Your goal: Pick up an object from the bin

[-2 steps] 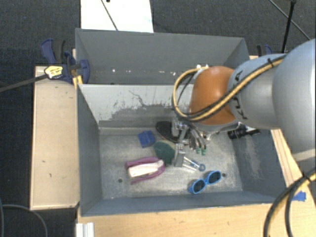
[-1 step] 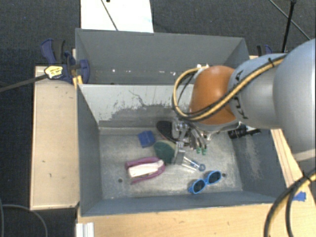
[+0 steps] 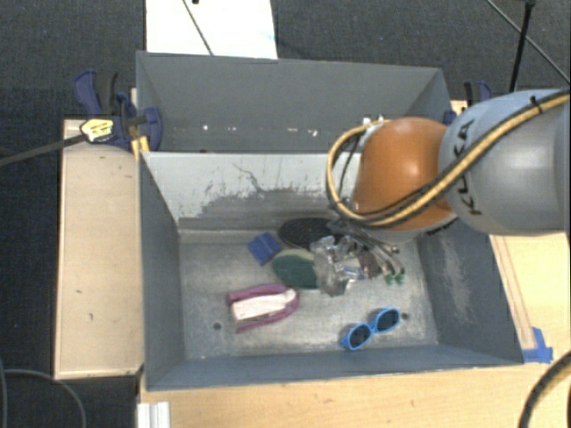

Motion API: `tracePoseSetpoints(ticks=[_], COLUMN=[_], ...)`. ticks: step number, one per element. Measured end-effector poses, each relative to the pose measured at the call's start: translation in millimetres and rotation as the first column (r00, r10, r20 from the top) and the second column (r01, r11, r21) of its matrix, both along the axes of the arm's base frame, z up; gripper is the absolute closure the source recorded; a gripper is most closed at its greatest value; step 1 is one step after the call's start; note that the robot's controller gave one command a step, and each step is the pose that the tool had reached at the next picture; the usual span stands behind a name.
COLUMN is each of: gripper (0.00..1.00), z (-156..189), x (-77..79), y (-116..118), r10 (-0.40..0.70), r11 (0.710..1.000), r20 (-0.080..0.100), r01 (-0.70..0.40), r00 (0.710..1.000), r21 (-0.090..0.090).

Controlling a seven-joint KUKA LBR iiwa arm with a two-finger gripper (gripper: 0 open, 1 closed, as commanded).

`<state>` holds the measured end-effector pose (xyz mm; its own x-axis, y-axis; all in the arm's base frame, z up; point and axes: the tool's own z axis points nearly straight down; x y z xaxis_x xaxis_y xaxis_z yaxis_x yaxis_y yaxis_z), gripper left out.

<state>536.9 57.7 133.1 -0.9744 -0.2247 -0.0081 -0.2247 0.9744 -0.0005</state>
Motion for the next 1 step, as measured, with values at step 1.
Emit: tracePoseSetpoints(ticks=[1], gripper=[0.0], z=[-1.5], x=[-0.6], y=[-0.1], r10=[-0.002], r11=[1.0], r20=[-0.003], r01=[0.002], r00=[1.0], r21=[0.0])
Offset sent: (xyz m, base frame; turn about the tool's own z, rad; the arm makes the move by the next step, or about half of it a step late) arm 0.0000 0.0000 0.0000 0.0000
